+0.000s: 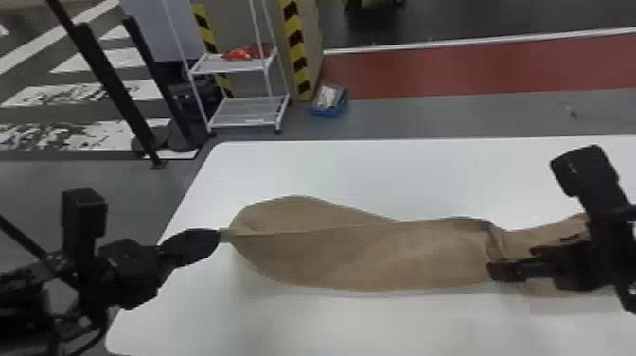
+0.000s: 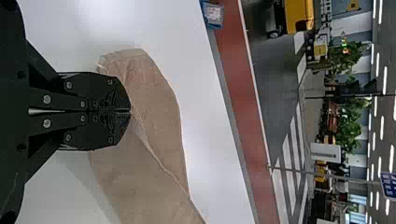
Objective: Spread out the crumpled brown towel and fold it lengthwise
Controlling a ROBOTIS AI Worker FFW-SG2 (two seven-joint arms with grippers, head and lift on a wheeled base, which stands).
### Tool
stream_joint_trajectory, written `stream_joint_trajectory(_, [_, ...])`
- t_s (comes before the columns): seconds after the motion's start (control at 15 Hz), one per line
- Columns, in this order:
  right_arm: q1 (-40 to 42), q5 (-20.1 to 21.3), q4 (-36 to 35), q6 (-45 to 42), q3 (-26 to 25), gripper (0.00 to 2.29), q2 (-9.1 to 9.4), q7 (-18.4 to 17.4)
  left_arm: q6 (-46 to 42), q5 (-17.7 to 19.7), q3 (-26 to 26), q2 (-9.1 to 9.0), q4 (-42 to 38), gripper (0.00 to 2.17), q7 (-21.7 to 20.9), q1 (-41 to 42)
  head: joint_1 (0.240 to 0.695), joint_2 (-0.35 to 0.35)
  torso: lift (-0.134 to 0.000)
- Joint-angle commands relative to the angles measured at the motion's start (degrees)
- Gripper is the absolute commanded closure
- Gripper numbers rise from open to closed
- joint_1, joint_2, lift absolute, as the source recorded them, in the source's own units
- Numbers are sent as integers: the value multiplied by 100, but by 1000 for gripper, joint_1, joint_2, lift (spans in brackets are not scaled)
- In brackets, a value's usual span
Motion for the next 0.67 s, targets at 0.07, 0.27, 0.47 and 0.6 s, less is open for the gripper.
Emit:
stream_joint_trajectory(0.07, [-47, 399, 63, 29, 211, 282, -72, 313, 2, 0, 18, -7, 1, 1339, -2, 8, 695, 242, -120])
stream_joint_trajectory(0.27, [49, 768, 63, 29, 317, 282, -160, 515, -16, -9, 27, 2, 18, 1339, -2, 8, 695, 242, -120])
stream_joint_trajectory(0.47, [181, 1023, 54, 29, 325, 282, -169, 664, -16, -9, 18, 2, 62, 1339, 15, 0, 695, 233, -120])
stream_joint_trajectory(0.6, [181, 1146, 89, 29, 405, 282, -169, 664, -33, -9, 9, 2, 71, 1339, 7, 0, 695, 230, -120])
